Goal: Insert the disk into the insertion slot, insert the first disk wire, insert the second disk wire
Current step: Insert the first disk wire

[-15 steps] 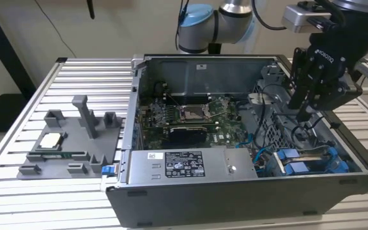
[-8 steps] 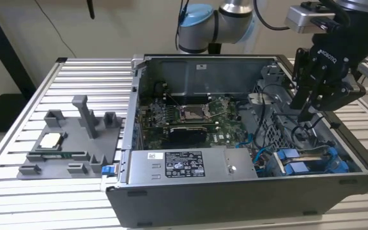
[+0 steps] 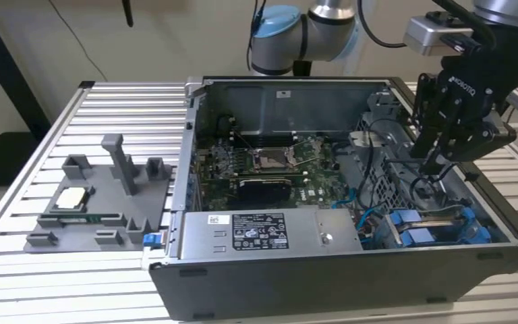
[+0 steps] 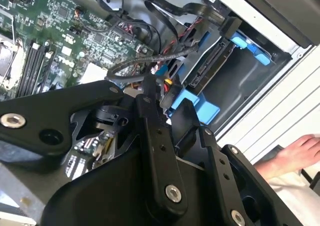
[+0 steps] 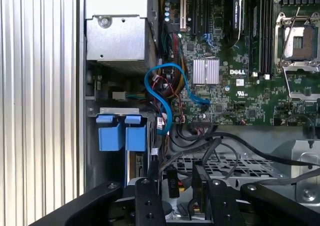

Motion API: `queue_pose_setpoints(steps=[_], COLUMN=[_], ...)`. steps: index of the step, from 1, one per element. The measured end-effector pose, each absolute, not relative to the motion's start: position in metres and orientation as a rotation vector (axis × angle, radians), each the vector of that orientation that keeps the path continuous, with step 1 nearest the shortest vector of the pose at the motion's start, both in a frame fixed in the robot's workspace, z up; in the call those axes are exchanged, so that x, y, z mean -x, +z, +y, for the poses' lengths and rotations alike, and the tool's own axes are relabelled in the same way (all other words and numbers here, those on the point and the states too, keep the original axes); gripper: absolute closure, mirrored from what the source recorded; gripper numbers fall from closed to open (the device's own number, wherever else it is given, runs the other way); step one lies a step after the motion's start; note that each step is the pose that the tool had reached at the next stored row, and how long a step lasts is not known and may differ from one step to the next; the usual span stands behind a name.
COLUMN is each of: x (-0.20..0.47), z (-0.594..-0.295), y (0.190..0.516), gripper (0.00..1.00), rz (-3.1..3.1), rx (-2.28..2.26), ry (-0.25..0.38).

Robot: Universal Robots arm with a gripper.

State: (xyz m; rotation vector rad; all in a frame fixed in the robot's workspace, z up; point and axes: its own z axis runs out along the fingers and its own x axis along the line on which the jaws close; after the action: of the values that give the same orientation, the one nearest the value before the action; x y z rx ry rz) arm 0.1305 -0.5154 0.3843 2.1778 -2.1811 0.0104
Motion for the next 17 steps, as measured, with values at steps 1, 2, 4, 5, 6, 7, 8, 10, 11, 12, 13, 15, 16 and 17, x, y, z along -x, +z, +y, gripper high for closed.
queue_pose_setpoints(steps=[1,2,4,5,6,7,8,10,11,12,13,15,16,17], x=[-0.1306,-0.1307,-0.1307,-0.1307,-0.1307,-0.1308,-0.1308,-0.1308,-0.1308,-0.1308,-0.1308,-0.1308,-0.1308,-0.131], z=[-0.5155,-0.5154,-0.5154,-0.5155,-0.5155,-0.5155,-0.5154,-0.5154,-0.5154,-0.5154,-0.5154,-0.5155,-0.5155,-0.5155], y=[0.3839,0.3836,0.3833,0.3832,0.3832,0.3832,0.3832,0.3831,0.3831,0.3831,0.3831,0.3831,0.3831,0.3829], gripper=[0.6,0.62,0.68,0.75,0.75,0.8,0.81,0.81,0.81,0.81,0.81,0.81,0.81,0.81], rz=[-2.18,-2.18,-2.181,-2.182,-2.183,-2.184,-2.184,-2.183,-2.183,-2.183,-2.183,-2.183,-2.183,-2.183], rx=[-2.181,-2.183,-2.187,-2.189,-2.19,-2.192,-2.193,-2.194,-2.194,-2.194,-2.194,-2.194,-2.194,-2.194], ry=[0.009,0.007,0.002,-0.001,-0.004,-0.007,-0.008,-0.008,-0.008,-0.008,-0.008,-0.008,-0.008,-0.008])
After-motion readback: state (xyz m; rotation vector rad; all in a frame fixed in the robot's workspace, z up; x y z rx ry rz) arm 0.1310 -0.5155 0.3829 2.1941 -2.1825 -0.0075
